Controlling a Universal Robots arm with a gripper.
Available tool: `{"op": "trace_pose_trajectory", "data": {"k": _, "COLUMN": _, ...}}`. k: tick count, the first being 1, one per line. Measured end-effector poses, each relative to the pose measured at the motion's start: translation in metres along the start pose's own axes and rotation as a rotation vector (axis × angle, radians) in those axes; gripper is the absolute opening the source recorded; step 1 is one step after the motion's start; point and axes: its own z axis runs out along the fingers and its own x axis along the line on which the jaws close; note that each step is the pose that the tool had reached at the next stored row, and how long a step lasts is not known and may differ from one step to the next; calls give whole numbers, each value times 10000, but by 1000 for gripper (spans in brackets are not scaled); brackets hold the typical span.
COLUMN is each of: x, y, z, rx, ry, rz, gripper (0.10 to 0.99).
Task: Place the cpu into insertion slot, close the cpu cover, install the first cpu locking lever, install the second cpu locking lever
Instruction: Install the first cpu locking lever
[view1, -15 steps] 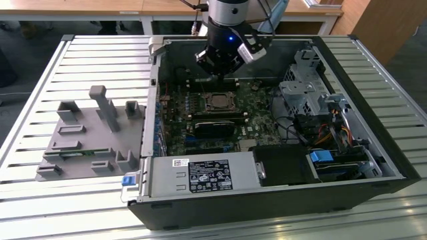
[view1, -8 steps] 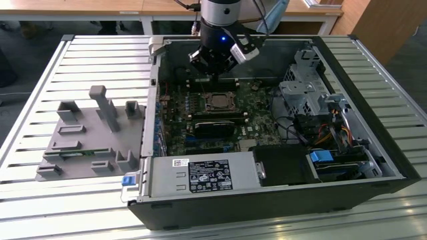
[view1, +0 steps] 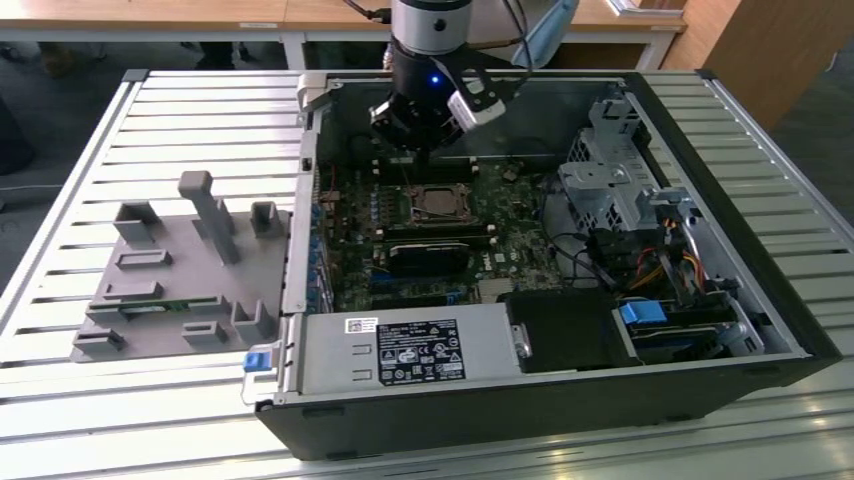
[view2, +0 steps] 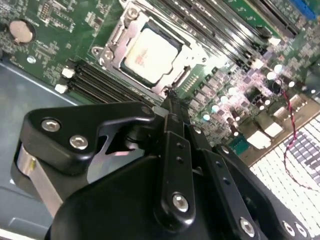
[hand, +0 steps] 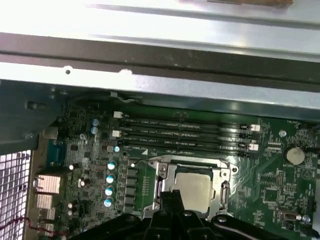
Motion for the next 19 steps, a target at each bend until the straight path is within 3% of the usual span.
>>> {"op": "trace_pose_trajectory", "data": {"k": 13, "x": 349, "y": 35, "z": 16, "rx": -31, "ry": -76, "rz": 1, "gripper": 106}}
{"op": "trace_pose_trajectory", "data": {"k": 19, "x": 400, "y": 101, "z": 25, "rx": -30, "ry": -76, "rz": 2, "gripper": 106}}
